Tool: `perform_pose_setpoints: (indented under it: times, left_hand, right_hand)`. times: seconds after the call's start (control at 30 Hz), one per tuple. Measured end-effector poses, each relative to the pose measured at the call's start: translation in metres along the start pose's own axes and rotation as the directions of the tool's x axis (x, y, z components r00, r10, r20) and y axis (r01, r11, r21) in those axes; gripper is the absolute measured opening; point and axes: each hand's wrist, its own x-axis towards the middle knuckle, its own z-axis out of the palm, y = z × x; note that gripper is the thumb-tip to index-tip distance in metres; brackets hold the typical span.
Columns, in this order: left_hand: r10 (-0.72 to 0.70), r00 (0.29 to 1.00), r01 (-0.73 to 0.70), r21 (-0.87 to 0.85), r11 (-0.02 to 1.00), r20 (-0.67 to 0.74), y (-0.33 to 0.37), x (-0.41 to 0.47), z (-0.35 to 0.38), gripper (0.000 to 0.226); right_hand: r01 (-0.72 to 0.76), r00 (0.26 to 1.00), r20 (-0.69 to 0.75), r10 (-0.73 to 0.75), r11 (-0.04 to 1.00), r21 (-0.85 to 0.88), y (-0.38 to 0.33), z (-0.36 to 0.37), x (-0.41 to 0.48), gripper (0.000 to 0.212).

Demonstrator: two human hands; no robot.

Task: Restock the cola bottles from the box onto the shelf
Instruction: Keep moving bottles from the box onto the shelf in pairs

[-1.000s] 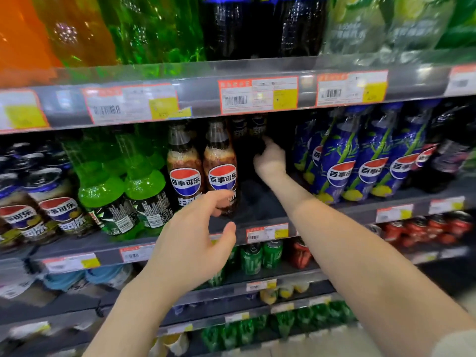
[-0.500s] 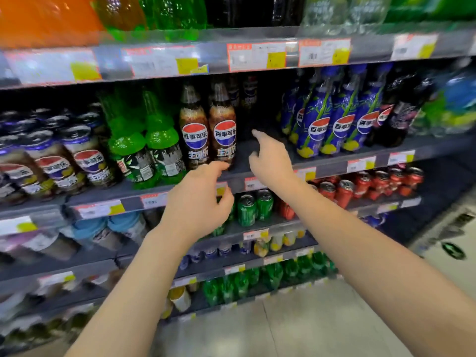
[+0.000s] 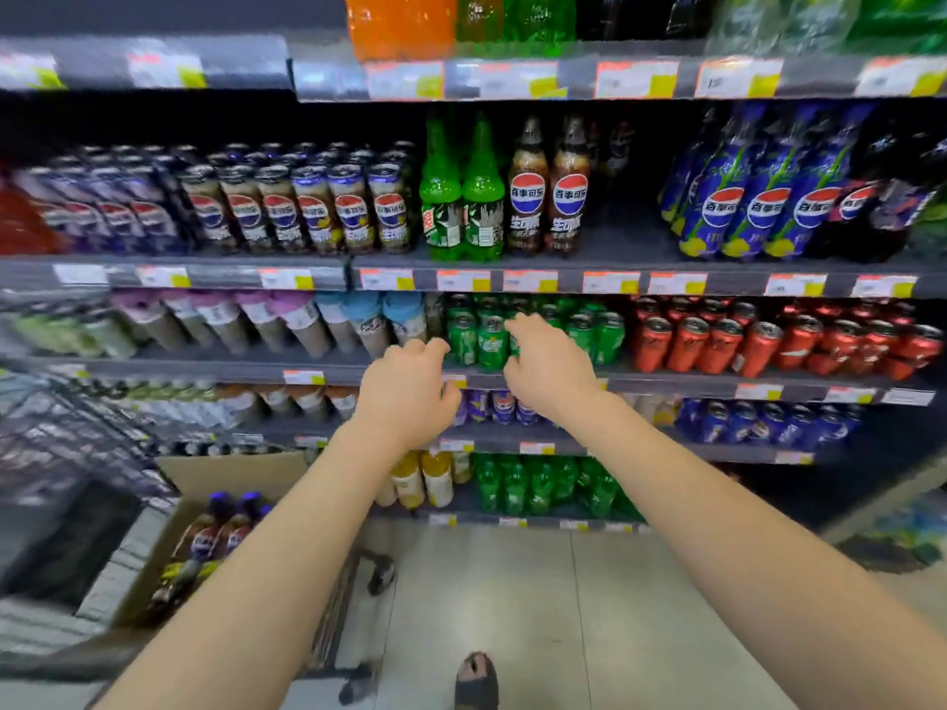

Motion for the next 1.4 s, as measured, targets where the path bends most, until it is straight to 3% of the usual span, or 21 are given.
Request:
perform_pose_setpoints:
  times: [0.33,0.63,0.73,0.83,0.97,1.23,1.4]
  left_hand:
    - [-0.226,0.972,0.216,0.139,0.966,0.060,-0.159,-0.104,-0.003,0.043]
    - [-0.434,0.883,0.403,0.184,0.897,0.178,-0.380,-0.210,0.023,0.048]
    - [-0.446,0.859,0.410,0.186,0.893,0.250,-0.450,-0.229,0.031,0.049]
    - [-0.443,0.845,0.413,0.159,0.897,0.300,-0.505,-0.244,0.042,0.048]
    - [-0.440,0.814,0.425,0.129,0.896,0.378,-0.551,-0.249,0.059,0.043]
    - [-0.430,0.769,0.479,0.020,0.878,0.472,-0.592,-0.219,0.110,0.045]
    - [-0.444,0.704,0.551,-0.033,0.834,0.554,-0.618,-0.185,0.157,0.047]
  right_hand:
    - [0.205,0.968,0.152,-0.200,0.978,-0.018,-0.156,0.105,-0.021,0.048]
    - [0.313,0.897,0.323,-0.301,0.949,0.016,-0.347,0.236,-0.017,0.057]
    - [0.217,0.902,0.374,-0.215,0.975,0.036,-0.401,0.283,-0.015,0.057]
    - [0.115,0.894,0.429,-0.132,0.991,0.065,-0.441,0.323,-0.014,0.040]
    - [-0.089,0.867,0.496,0.035,0.992,0.086,-0.459,0.362,-0.010,0.047]
    - [-0.420,0.735,0.612,0.293,0.905,0.071,-0.439,0.422,0.026,0.055]
    - [-0.636,0.607,0.688,0.398,0.762,0.120,-0.419,0.490,0.063,0.050]
